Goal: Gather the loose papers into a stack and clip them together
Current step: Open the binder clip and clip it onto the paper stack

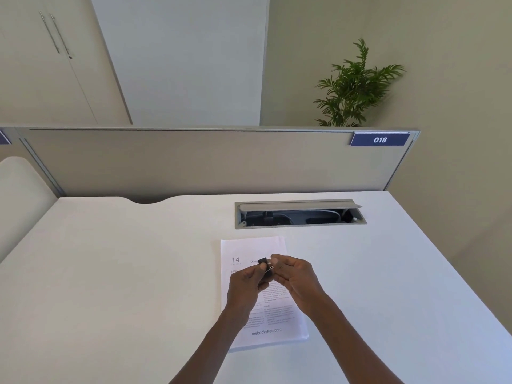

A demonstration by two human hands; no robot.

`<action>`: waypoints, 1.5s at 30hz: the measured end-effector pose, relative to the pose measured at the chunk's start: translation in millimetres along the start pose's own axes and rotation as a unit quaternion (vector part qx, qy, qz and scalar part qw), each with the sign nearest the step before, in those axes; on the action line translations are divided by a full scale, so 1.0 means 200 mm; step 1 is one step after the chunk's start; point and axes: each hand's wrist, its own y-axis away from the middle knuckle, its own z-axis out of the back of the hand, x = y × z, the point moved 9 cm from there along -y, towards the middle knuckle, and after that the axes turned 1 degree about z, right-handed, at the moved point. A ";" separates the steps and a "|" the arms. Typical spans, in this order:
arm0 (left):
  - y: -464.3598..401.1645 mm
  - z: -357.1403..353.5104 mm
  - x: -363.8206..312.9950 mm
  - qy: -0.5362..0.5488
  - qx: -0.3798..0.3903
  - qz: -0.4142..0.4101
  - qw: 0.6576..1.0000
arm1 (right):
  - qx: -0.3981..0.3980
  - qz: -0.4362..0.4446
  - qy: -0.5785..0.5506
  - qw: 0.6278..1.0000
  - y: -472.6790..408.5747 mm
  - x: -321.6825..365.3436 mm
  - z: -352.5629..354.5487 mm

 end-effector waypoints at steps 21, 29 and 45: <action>-0.24 0.19 0.06 -0.138 -0.114 0.029 0.983 | -0.106 -0.094 -0.113 0.983 -0.28 -0.31 0.11; -0.31 0.45 0.16 -0.272 -0.242 0.084 0.927 | -0.136 -0.172 -0.149 0.964 -0.30 -0.51 0.16; -0.50 0.51 0.26 -0.348 -0.218 0.219 0.885 | -0.087 -0.194 -0.108 0.971 -0.34 -0.57 0.17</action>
